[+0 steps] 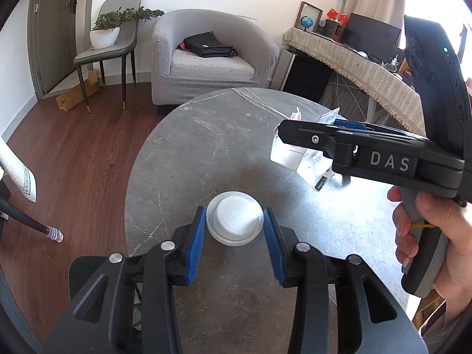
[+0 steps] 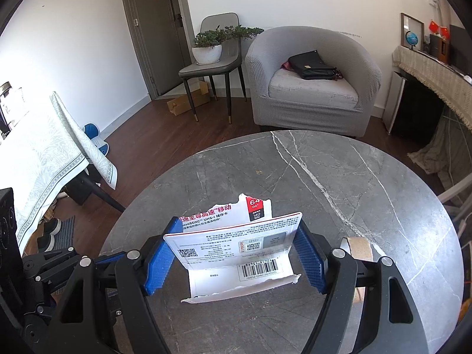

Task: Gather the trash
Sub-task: 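Carry both items over the green bin while the left tool opens, dropping the plate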

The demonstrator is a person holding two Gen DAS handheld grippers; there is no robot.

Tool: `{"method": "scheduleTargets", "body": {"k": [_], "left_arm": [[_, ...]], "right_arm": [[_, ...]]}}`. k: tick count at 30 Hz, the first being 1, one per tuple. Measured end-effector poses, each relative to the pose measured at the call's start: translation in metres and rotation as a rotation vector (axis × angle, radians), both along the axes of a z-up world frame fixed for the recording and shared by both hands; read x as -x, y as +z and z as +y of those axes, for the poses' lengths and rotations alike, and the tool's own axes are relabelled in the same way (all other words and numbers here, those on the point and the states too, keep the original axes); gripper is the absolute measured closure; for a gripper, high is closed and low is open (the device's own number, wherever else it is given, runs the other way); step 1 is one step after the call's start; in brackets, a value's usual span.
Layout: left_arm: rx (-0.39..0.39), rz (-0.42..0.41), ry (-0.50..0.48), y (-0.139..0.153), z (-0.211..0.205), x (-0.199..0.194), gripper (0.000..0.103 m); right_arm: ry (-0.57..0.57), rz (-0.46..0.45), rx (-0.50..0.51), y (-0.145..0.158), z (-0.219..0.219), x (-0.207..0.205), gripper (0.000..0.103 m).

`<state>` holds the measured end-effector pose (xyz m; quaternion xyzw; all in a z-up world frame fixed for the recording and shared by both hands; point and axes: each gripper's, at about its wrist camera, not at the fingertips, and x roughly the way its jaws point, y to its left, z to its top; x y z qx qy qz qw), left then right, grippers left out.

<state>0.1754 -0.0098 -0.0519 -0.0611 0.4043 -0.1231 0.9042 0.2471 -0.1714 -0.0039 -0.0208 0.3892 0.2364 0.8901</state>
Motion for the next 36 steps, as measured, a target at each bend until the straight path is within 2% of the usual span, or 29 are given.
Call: {"method": "scheduleTargets", "body": {"k": [11, 19, 27, 36], "left_arm": [[0.056, -0.021, 0.112, 0.015, 0.066, 0.025, 0.061], [0.066, 0.001, 0.161, 0.009, 0.100, 0.043, 0.061], [0.078, 0.099, 0.234, -0.025, 0.152, 0.058, 0.061], [0.000, 0.247, 0.276, -0.077, 0.190, 0.069, 0.061]], "right_arm": [[0.087, -0.032, 0.042, 0.014, 0.048, 0.025, 0.028], [0.145, -0.044, 0.052, 0.015, 0.087, 0.046, 0.028], [0.198, -0.050, 0.053, 0.018, 0.120, 0.058, 0.028], [0.284, -0.038, 0.099, 0.005, 0.167, 0.080, 0.028]]}}
